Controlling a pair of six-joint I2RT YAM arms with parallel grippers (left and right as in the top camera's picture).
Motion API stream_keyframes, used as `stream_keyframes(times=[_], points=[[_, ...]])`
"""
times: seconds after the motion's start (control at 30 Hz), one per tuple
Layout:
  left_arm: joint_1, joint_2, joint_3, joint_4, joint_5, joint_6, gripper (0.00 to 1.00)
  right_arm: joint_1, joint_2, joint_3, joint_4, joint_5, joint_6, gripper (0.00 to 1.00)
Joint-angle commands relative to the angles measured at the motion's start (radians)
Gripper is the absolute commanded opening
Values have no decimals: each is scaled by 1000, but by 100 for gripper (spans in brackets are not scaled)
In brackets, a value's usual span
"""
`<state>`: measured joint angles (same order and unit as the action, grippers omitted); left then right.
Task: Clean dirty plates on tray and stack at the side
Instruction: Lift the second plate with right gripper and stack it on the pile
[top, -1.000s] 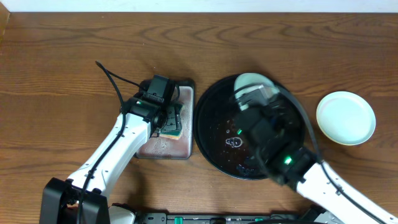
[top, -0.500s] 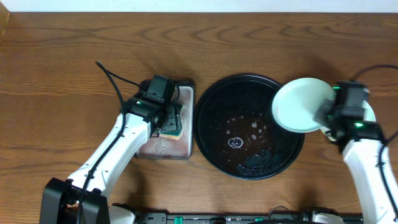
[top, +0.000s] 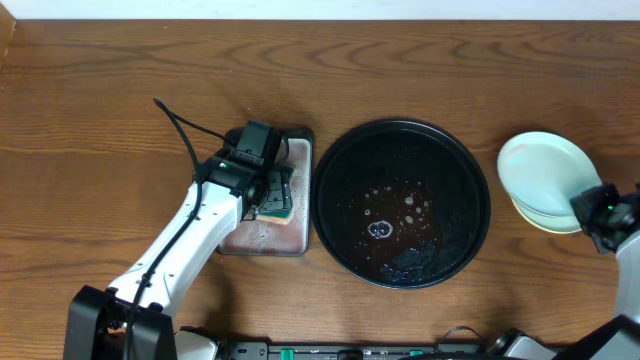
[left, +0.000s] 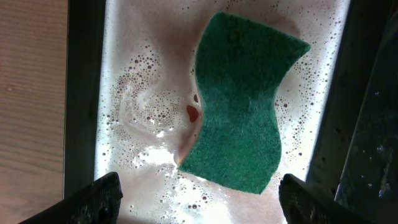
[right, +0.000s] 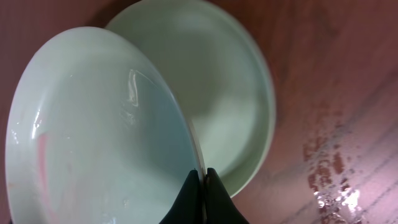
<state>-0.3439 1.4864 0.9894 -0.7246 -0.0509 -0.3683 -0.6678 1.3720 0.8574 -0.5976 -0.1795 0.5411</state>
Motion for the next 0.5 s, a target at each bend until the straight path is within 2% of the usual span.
stream_keyframes(times=[0.0,0.47], points=[[2,5,-6,0,-1,5,82,-47,40,14,20,-38,50,1],[2,5,-6,0,-1,5,82,-76,121,14,44,13,50,1]])
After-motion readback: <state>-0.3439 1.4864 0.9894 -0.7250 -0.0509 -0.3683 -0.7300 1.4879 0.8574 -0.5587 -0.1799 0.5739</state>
